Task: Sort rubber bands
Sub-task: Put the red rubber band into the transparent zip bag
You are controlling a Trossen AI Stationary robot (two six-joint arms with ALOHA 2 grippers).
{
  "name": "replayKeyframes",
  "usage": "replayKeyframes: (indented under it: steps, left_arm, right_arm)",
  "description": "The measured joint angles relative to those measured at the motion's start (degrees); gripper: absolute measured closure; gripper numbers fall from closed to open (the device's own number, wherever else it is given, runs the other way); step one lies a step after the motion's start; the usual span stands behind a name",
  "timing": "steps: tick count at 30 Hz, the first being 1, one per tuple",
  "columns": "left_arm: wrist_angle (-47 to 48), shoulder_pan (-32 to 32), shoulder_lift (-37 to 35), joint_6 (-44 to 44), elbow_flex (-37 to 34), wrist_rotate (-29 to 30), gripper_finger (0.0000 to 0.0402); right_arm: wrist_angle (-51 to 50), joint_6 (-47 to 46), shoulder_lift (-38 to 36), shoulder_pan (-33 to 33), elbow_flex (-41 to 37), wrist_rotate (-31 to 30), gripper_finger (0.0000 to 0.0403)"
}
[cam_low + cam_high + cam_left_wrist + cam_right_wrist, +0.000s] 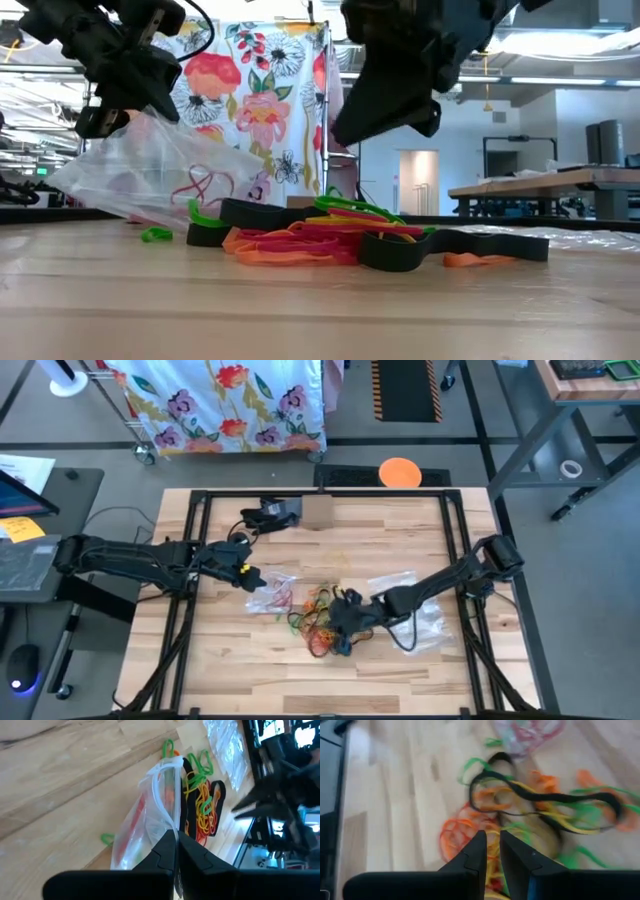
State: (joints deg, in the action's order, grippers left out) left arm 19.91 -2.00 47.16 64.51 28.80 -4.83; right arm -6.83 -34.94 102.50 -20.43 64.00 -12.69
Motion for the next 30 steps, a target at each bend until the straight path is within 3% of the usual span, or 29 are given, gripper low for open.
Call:
replayKeyframes:
  steps: [7, 12, 19, 30]
  left_arm:
    - [-0.54, 0.03, -0.04, 3.88, 0.0, 1.37, 0.0401]
    - [-0.35, 0.07, -0.06, 1.72, 0.0, 5.04, 0.0401]
    - [0.17, 0.04, 0.0, 1.99, 0.0, 5.6, 0.0402]
    - [0.27, 0.04, -0.02, 2.14, 0.0, 5.64, 0.0402]
  right_arm:
    - [3.02, -0.21, 2.71, -2.89, 0.04, -4.49, 0.0354]
    - [2.49, -0.18, 6.29, -4.97, 2.4, -8.7, 0.0354]
    - [0.54, 0.0, 7.89, -5.83, 5.44, -14.18, 0.0354]
    - [0.94, 0.42, 7.72, -5.29, 5.58, -14.49, 0.0354]
